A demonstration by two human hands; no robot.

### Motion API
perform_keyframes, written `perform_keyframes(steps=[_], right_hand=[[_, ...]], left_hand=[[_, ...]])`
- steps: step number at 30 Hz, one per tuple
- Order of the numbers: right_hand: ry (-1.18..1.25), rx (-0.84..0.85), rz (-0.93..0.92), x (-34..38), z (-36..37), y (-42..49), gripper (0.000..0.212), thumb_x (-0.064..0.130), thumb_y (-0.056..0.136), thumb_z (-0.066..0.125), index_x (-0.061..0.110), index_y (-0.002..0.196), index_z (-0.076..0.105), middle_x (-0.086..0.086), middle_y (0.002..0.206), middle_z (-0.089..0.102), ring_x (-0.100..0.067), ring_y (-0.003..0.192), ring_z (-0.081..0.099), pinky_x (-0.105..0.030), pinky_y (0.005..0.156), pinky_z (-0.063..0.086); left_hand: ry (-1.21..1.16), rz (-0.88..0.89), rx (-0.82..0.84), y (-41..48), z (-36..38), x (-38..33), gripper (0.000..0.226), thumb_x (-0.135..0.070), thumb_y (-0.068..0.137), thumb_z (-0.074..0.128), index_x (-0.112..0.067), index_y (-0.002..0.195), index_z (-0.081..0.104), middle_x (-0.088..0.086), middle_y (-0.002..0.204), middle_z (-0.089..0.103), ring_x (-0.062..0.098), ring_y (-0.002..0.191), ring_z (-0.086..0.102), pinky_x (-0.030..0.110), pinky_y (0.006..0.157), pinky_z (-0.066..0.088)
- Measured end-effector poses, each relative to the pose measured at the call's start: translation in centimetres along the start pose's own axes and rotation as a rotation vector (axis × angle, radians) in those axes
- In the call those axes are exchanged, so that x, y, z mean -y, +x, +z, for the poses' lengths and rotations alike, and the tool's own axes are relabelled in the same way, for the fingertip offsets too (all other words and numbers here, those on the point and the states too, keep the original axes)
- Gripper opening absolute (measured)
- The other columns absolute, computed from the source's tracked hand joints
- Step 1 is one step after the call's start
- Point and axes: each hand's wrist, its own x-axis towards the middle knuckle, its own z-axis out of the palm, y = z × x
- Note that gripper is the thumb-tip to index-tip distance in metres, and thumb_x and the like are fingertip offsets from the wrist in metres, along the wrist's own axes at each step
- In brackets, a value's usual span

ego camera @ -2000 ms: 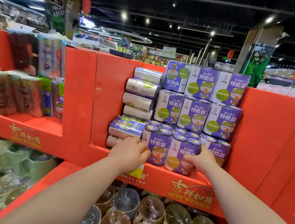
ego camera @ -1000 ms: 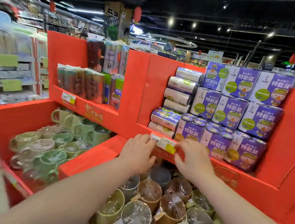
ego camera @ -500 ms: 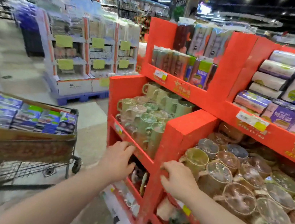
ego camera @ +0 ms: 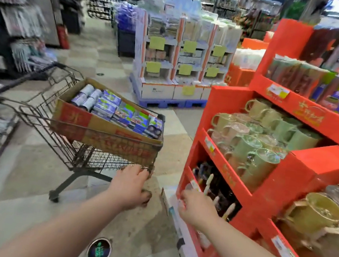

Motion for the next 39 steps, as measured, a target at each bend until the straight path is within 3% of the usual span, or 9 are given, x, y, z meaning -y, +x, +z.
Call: perform_keyframes(steps=[3,7,17,21,30,39], right_hand=[[0.014,-0.032,-0.070,2.3,-3.0,3.6,0.036,0.028,0.091,0.048,0.022,0.126,0.054,-0.006,0.130,0.055,-0.029,0.119,0.053,-0.037,0.093,0.043],[0.008,-0.103,-0.173,4.6,-7.0,9.0,0.037,0.029,0.091,0.051,0.021,0.126,0.054,-0.005,0.130,0.054,-0.028,0.120,0.051,-0.038,0.096,0.042],[0.037,-0.176,-0.288,5.9,-12.1,23.1,0.036,0.031,0.090,0.053,0.021,0.125,0.054,-0.004,0.124,0.057,-0.028,0.113,0.054,-0.033,0.086,0.043],[0.046,-0.101,-0.308,5.3,-10.5,27.3,0.033,0.033,0.089,0.052,0.022,0.120,0.055,-0.004,0.122,0.058,-0.028,0.109,0.056,-0.033,0.085,0.045],[0.005,0.130,-0.303,5.0,-4.9,32.7,0.041,0.033,0.088,0.052,0.023,0.127,0.052,-0.003,0.127,0.056,-0.025,0.117,0.054,-0.034,0.092,0.045],[0.017,0.227,-0.205,7.0,-1.6,38.3,0.034,0.035,0.089,0.049,0.025,0.122,0.052,-0.001,0.125,0.055,-0.025,0.116,0.054,-0.033,0.092,0.044]], left_hand=[[0.025,-0.043,0.080,-0.4,0.8,1.7,0.058,-0.050,0.090,0.048,-0.021,0.139,0.038,0.005,0.139,0.040,0.027,0.130,0.037,0.039,0.105,0.035],[0.015,-0.117,0.107,0.7,1.8,3.8,0.055,-0.047,0.092,0.047,-0.023,0.140,0.036,0.003,0.138,0.042,0.025,0.130,0.036,0.039,0.105,0.034],[0.011,-0.241,0.179,9.9,1.7,7.9,0.051,-0.045,0.090,0.048,-0.023,0.135,0.039,0.002,0.136,0.041,0.025,0.128,0.037,0.040,0.105,0.033],[-0.004,-0.276,0.143,13.6,0.4,9.2,0.050,-0.043,0.090,0.049,-0.023,0.135,0.040,0.002,0.134,0.044,0.025,0.129,0.039,0.040,0.105,0.035],[0.013,-0.327,0.048,21.0,-4.3,13.5,0.054,-0.046,0.090,0.050,-0.021,0.136,0.040,0.004,0.134,0.044,0.027,0.128,0.041,0.043,0.103,0.037],[0.006,-0.211,-0.029,29.5,-8.0,21.2,0.060,-0.041,0.094,0.048,-0.020,0.147,0.031,0.005,0.145,0.037,0.026,0.133,0.036,0.042,0.106,0.035]])
